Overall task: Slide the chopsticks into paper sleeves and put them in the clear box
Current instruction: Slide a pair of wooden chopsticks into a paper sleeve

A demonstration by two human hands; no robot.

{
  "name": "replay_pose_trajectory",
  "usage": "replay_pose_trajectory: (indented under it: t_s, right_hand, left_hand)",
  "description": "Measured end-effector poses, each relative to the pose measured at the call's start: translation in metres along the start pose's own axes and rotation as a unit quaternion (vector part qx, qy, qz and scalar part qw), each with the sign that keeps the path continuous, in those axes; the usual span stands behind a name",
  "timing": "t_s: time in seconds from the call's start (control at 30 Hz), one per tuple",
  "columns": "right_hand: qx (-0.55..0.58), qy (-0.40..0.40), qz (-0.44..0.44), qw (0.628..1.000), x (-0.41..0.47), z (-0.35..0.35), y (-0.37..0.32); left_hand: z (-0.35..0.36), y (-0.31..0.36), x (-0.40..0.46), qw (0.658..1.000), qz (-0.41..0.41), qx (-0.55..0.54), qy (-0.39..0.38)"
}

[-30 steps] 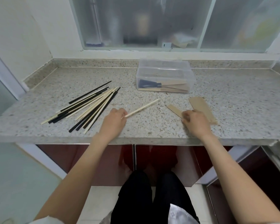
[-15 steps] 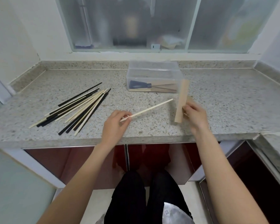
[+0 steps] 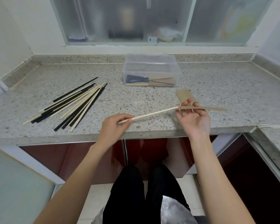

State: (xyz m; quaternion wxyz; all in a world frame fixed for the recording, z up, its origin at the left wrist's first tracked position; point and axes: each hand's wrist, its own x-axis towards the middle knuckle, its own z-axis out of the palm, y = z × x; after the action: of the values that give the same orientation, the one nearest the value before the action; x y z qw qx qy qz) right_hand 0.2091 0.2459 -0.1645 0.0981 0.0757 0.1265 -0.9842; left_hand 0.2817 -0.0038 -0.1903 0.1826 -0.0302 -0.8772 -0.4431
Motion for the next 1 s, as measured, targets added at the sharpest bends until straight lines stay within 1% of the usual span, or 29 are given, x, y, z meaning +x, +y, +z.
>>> replay_pose_trajectory:
  t_s: [0.2, 0.4, 0.6, 0.7, 0.77, 0.8, 0.87, 0.9, 1.0]
  right_hand:
    - [-0.011, -0.023, -0.024, 0.999, 0.009, 0.002, 0.003]
    - [0.012, -0.039, 0.002, 0.999, 0.010, 0.006, 0.011]
    - [-0.077, -0.015, -0.032, 0.996, 0.015, 0.003, 0.018]
    - [-0.144, 0.003, -0.039, 0.989, 0.020, -0.002, 0.019]
    - [-0.217, 0.023, -0.059, 0.974, 0.021, -0.005, 0.020]
    - [-0.267, 0.038, -0.080, 0.960, 0.022, -0.006, 0.020]
    - [-0.377, 0.070, -0.125, 0.915, 0.021, -0.007, 0.019]
    - [-0.413, 0.075, -0.141, 0.897, 0.020, -0.008, 0.018]
    - [-0.459, 0.047, -0.187, 0.867, 0.014, -0.013, 0.012]
  left_hand:
    - [-0.001, -0.002, 0.001, 0.999, 0.005, 0.028, -0.023]
    - [0.006, -0.001, -0.001, 0.999, 0.003, 0.024, -0.025]
    - [0.007, -0.001, -0.001, 0.999, 0.000, 0.034, -0.027]
    - [0.006, -0.003, -0.001, 0.999, -0.010, 0.042, -0.030]
    - [0.006, -0.004, -0.002, 0.999, -0.016, 0.034, -0.028]
    - [0.005, -0.005, -0.003, 0.999, -0.018, 0.026, -0.024]
    - [0.003, -0.006, -0.003, 1.000, -0.019, 0.010, -0.018]
    - [0.003, -0.006, -0.003, 1.000, -0.021, 0.004, -0.017]
    - [0.001, -0.006, -0.002, 0.999, -0.025, -0.016, -0.015]
